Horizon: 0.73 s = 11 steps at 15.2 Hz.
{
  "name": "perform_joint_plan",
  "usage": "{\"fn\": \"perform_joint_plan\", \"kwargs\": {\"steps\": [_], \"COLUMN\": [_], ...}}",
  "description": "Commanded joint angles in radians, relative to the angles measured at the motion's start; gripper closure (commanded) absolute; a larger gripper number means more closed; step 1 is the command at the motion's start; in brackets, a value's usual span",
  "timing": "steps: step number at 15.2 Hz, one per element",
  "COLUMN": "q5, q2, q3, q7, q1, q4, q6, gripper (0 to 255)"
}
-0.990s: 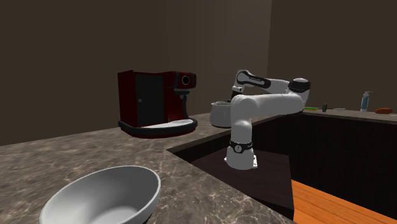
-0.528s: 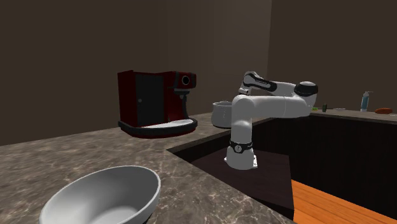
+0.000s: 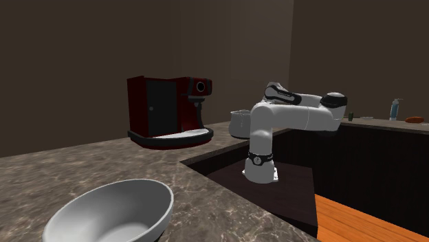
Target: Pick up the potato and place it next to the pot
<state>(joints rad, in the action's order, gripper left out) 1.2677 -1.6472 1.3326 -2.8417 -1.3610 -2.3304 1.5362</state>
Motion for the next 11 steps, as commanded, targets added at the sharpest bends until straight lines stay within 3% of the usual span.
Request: {"fn": "perform_joint_plan", "kwargs": {"steps": [1, 9, 10, 11], "q5": [0.015, 0.015, 0.013, 0.014], "q2": [-0.004, -0.003, -0.003, -0.003], "q3": [0.028, 0.029, 0.027, 0.028], "q7": [0.000, 0.000, 0.001, 0.000], "q1": [0.002, 0.002, 0.000, 0.000], "q4": [-0.014, -0.014, -0.017, -0.017], "q6": [0.005, 0.006, 0.005, 0.006], "gripper": [0, 0, 255, 255]}}
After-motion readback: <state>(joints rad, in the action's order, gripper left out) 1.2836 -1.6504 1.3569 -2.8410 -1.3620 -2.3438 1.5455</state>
